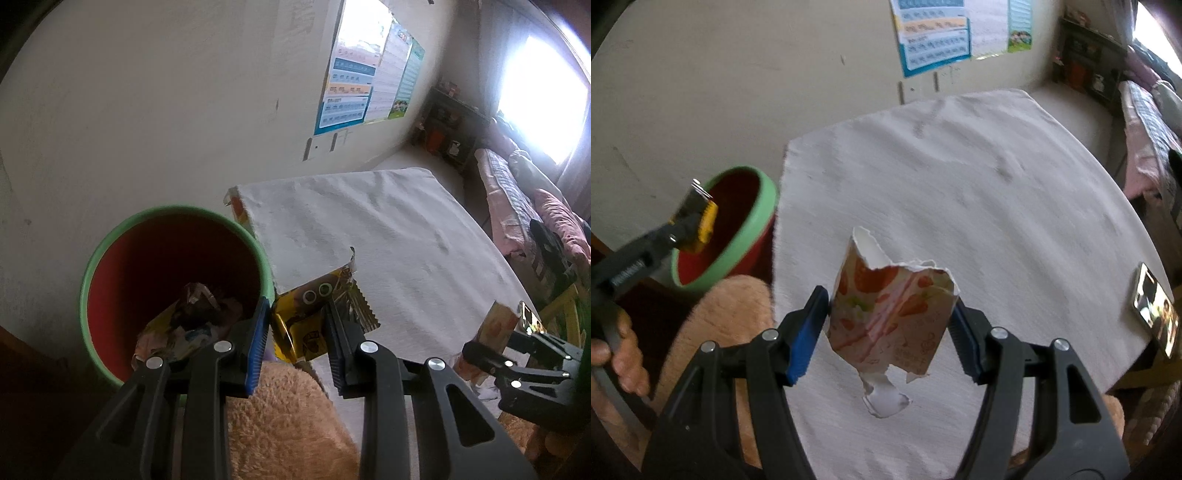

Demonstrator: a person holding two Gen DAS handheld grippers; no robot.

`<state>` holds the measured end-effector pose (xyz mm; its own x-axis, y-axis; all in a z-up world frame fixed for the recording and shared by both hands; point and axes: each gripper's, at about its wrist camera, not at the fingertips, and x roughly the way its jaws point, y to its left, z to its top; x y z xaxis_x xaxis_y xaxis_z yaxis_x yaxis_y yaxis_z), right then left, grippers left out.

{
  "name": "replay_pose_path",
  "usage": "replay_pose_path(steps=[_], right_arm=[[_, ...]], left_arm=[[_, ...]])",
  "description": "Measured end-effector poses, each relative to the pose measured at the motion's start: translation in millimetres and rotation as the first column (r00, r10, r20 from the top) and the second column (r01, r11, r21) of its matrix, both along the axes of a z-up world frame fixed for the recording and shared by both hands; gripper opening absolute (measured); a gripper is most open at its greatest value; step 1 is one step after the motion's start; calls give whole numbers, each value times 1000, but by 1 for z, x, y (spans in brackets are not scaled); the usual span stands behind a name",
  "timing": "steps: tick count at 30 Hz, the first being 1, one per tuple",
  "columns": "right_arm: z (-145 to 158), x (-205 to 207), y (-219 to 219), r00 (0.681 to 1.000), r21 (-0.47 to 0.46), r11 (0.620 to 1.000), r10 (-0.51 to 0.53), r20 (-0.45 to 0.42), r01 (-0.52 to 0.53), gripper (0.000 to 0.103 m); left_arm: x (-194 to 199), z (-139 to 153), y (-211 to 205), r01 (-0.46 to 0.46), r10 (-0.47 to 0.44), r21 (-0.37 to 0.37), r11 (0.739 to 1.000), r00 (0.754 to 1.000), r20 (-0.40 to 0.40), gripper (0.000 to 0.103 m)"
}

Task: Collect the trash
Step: 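Carry the gold wrapper and pink bag over the bin with both grippers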

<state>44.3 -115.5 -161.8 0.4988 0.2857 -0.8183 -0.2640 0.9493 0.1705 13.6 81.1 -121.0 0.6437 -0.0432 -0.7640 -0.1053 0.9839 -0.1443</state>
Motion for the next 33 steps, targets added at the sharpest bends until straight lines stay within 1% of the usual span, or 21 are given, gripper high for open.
replay_pose_path(steps=[6,16,26,33], right_arm=[[12,7,24,999,34,999,40,15,-41,62],[22,14,58,994,46,994,101,33,-102,62],[24,23,94,986,60,985,162,28,-164,62],[26,31,127,975,46,974,218,35,-220,62]], left_arm=[[-1,-3,15,-34,34,-1,999,999,-2,28],[-3,-10,44,-101,101,12,995,995,-14,28],[-5,-14,80,-191,192,27,981,981,-19,28],[-5,-22,102,-243,243,17,970,969,-36,28]])
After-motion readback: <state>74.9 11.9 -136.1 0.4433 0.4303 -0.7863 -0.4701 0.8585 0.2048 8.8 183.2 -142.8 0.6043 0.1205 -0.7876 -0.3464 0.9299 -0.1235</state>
